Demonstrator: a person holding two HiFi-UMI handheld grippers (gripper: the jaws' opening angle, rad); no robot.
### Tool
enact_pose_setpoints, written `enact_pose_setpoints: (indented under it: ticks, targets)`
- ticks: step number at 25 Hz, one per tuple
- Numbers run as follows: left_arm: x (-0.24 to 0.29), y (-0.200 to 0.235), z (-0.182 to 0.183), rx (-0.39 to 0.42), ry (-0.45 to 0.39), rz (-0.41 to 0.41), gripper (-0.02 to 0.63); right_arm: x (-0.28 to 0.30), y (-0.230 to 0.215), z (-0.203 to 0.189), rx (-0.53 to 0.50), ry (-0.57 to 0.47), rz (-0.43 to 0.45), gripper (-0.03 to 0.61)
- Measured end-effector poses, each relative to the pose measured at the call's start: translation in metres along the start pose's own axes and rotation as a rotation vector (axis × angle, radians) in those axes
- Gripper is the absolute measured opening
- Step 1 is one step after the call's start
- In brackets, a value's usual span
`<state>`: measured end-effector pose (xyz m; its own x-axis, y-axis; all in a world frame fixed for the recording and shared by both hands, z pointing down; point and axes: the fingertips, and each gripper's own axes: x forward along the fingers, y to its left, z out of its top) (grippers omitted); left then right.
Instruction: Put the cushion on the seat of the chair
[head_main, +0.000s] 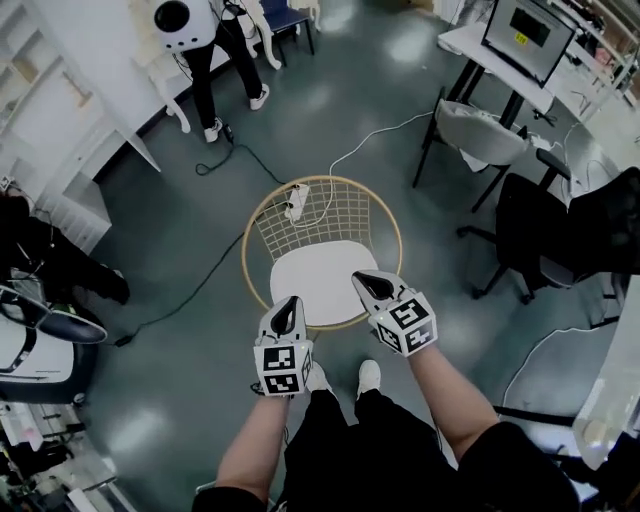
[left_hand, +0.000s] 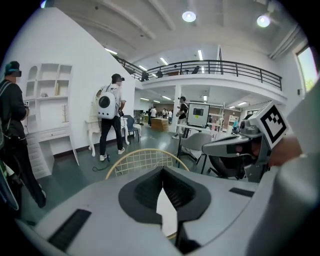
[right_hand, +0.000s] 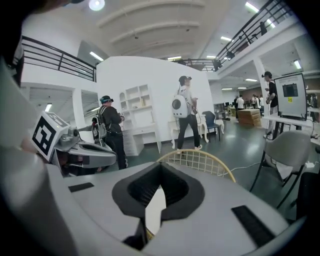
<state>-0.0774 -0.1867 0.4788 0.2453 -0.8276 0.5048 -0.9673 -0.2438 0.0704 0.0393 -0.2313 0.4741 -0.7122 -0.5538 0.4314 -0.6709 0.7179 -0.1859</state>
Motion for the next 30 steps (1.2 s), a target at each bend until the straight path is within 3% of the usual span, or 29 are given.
enact_pose_setpoints:
  ticks: [5, 11, 22, 30]
  targets:
    - [-0.035, -0.024, 0.036, 0.013, -0.070, 0.016, 0.017, -0.042, 0.017, 0.046, -0.066, -0.075, 0.035, 0.011]
    - [-0.065, -0.050, 0.059, 0.007, -0.125, 0.007, 0.017, -0.079, 0.040, 0.063, -0.108, -0.106, 0.062, 0.011]
    - [-0.083, -0.078, 0.033, -0.064, -0.097, 0.000, 0.017, -0.107, 0.054, 0.028, -0.118, -0.043, 0.110, 0.011]
    - [-0.082, -0.081, 0.017, -0.038, -0.070, -0.060, 0.017, -0.107, 0.070, 0.007, -0.099, -0.012, 0.092, 0.011]
